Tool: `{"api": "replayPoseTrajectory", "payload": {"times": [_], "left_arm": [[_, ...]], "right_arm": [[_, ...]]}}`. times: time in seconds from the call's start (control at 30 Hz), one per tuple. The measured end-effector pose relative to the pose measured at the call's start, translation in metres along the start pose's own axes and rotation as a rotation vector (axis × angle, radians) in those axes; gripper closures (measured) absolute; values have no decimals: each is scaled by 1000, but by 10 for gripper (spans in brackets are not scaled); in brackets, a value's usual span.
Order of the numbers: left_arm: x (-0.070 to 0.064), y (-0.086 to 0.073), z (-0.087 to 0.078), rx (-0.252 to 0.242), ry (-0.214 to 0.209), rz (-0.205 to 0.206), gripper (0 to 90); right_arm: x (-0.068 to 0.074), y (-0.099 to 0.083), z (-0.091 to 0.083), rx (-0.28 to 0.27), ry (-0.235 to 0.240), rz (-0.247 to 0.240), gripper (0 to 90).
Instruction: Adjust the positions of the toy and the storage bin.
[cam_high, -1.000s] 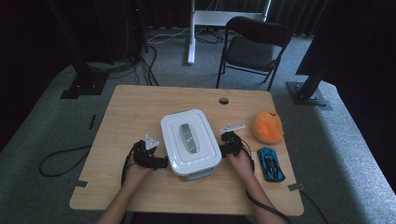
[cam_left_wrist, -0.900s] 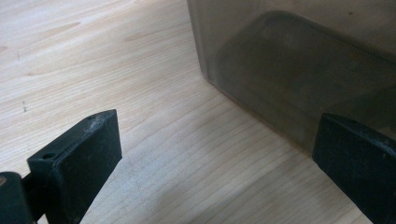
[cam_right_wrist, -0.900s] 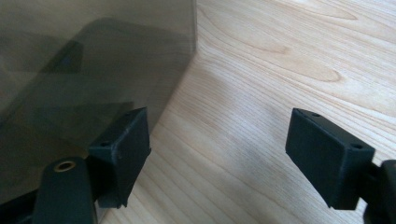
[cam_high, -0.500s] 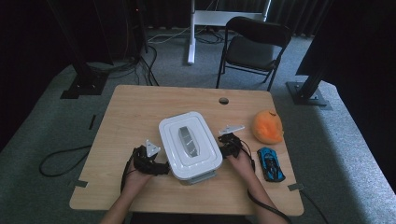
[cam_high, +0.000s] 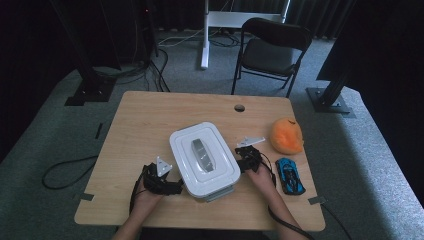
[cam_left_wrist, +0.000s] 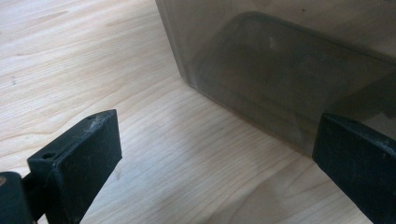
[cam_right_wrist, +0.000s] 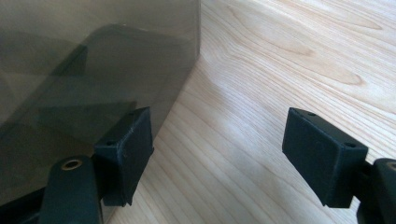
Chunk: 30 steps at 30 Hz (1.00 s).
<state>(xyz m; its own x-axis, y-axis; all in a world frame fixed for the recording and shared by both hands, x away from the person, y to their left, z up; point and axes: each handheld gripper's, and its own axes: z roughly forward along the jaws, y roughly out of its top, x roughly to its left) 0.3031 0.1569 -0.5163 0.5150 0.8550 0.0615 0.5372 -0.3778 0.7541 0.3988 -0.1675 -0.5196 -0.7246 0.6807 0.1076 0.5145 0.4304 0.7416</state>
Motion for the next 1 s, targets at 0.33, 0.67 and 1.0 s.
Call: {"api": "replayPoseTrajectory", "payload": {"times": [0.33,0.67,1.0], "left_arm": [[-7,4,7,4,-105,32,15],[-5,5,11,-12,-219,24,16],[14,-3,7,-13,-191,27,16]], "right_arm": [[-8,-11,-16,-61,-22,17,213],[-14,-22,-26,-60,-66,74,160],[-7,-44,-38,-50,-160,132,131]]}}
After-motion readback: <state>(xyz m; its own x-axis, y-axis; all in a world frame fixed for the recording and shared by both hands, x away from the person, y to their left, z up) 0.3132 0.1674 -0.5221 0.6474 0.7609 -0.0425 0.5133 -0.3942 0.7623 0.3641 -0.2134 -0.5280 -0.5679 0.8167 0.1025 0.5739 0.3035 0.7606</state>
